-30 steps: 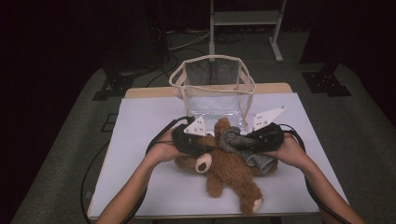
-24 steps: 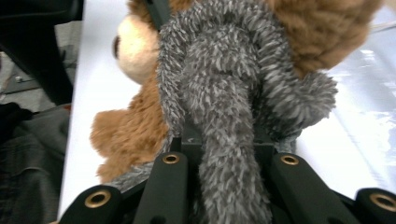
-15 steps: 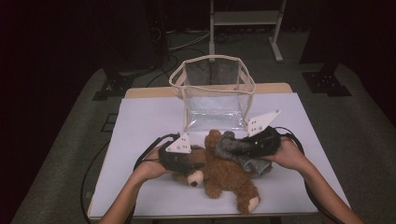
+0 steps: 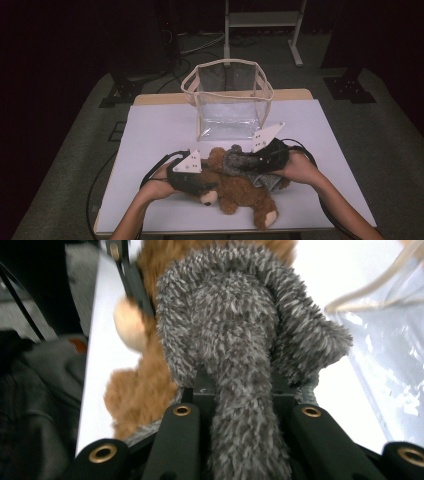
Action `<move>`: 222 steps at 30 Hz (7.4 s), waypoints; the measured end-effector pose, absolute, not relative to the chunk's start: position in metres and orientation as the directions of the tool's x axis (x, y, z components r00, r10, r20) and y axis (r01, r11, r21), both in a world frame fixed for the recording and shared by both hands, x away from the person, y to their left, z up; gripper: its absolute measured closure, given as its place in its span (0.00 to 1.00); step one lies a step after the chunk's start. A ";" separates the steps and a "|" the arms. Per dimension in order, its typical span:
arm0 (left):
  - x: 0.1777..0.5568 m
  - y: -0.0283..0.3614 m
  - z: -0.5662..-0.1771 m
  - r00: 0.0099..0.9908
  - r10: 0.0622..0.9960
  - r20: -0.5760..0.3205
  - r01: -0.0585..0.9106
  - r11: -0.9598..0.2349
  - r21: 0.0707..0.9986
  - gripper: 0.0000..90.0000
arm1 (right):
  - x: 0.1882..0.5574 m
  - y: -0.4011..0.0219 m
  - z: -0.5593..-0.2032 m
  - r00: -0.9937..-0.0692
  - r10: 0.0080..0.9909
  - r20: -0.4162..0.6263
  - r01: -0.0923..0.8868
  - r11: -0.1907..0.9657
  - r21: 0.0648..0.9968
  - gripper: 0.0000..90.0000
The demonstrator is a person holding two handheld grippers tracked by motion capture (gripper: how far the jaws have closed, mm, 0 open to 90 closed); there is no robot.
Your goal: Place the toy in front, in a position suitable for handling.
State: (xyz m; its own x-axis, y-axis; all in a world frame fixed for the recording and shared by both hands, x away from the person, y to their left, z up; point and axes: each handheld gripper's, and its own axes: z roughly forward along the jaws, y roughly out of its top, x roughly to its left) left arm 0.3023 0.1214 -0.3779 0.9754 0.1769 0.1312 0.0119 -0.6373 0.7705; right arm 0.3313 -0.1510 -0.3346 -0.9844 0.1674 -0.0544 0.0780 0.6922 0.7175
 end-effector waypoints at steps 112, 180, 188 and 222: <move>0.315 0.133 -0.392 0.980 0.195 0.041 0.065 -0.509 0.858 0.51 | 0.343 -0.090 -0.329 -1.000 0.023 0.004 0.020 0.765 0.644 0.82; 0.308 0.133 -0.386 0.981 0.178 0.082 0.034 -0.563 0.826 0.48 | 0.319 -0.230 -0.345 -0.959 0.282 0.008 0.198 0.654 0.730 0.81; 0.310 0.136 -0.385 0.980 0.188 0.065 0.053 -0.561 0.826 0.41 | 0.337 -0.205 -0.361 -0.963 0.260 0.069 0.225 0.635 0.739 0.82; 0.344 0.090 -0.359 0.957 0.200 0.211 -0.021 -0.677 0.736 0.53 | 0.347 -0.212 -0.356 -0.956 0.285 0.071 0.236 0.600 0.764 0.82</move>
